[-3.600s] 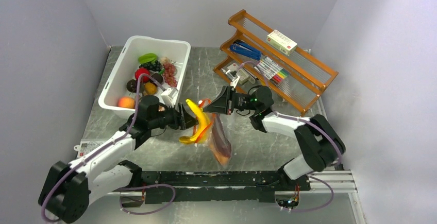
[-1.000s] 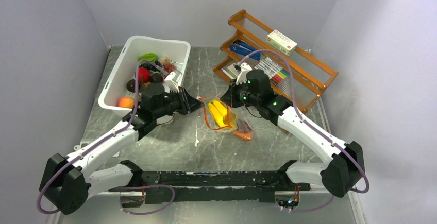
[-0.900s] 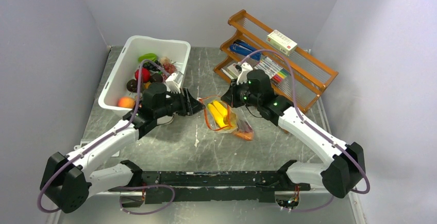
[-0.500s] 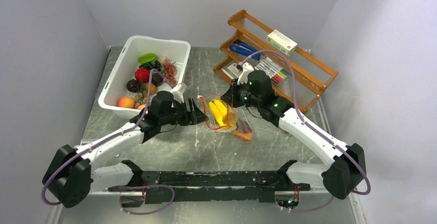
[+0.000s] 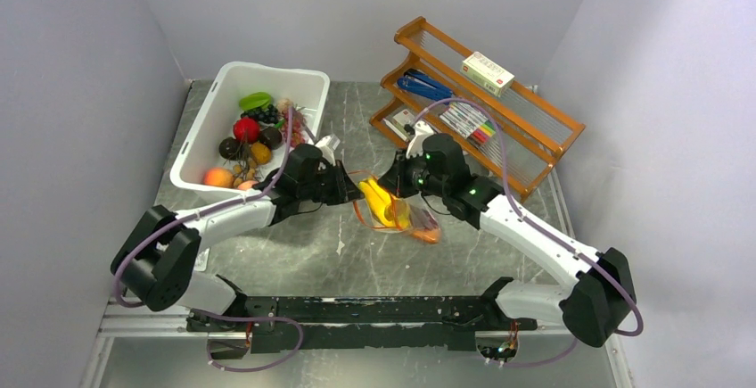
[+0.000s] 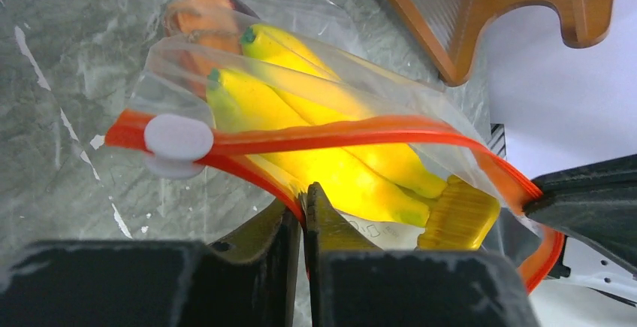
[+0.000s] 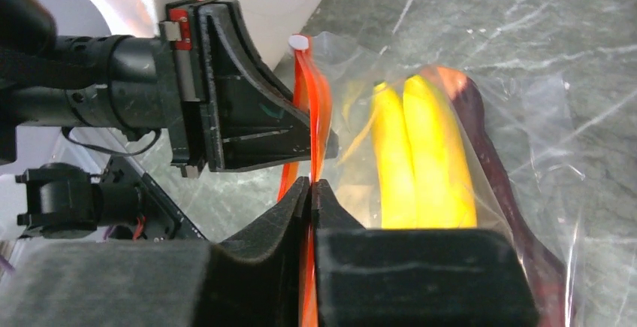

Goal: Place the food in the zip-top bag and seal the zipper
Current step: Adjust the fake fruit in the zipper food storage bag.

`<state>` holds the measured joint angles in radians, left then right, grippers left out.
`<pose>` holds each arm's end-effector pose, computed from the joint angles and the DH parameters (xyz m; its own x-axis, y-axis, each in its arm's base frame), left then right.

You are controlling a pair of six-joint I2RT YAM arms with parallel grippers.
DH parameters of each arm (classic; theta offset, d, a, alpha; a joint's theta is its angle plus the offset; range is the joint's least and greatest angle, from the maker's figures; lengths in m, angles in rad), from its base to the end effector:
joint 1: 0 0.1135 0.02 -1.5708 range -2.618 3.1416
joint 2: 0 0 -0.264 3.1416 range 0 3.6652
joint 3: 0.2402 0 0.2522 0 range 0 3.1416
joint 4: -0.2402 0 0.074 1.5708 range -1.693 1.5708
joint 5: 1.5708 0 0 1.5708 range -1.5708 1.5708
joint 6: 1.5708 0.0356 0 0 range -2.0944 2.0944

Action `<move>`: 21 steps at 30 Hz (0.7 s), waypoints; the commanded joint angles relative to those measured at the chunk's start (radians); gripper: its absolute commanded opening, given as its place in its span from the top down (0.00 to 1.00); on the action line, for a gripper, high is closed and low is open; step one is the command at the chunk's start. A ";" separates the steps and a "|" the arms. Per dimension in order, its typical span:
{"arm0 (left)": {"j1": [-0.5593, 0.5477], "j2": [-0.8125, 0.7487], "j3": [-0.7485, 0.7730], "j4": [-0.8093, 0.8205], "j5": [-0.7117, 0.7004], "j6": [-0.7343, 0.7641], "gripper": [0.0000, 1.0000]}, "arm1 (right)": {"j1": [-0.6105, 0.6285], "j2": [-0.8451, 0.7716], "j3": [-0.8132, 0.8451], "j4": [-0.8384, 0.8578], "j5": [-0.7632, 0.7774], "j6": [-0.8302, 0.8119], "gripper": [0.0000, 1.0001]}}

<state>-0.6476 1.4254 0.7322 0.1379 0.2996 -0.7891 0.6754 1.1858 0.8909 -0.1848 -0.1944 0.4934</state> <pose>0.2332 -0.1895 0.2074 -0.8472 -0.2094 -0.4882 0.2486 0.6560 -0.7127 0.2059 0.1737 0.2941 -0.6711 0.0578 -0.7391 -0.4875 0.7167 0.4987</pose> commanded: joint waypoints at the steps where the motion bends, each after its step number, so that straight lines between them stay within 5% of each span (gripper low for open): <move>1: -0.009 -0.042 0.032 0.030 -0.015 0.010 0.93 | 0.016 -0.032 0.022 -0.066 0.125 0.000 0.89; 4: -0.010 -0.075 0.041 0.007 -0.022 0.008 0.93 | 0.034 -0.027 0.074 -0.172 0.225 -0.001 0.70; 8: -0.010 -0.088 0.049 0.002 -0.013 0.003 0.93 | 0.123 -0.028 0.148 -0.262 0.347 -0.005 0.58; 18: -0.010 -0.065 0.071 0.002 -0.012 0.011 0.93 | 0.237 0.099 0.299 -0.460 0.654 -0.096 0.53; 21: -0.011 -0.066 0.069 0.003 -0.015 0.011 0.93 | 0.237 0.114 0.297 -0.436 0.613 -0.137 0.53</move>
<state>-0.6510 1.3579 0.7635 0.1242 0.2916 -0.7895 0.9092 1.2835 1.1725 -0.5694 0.3508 0.4168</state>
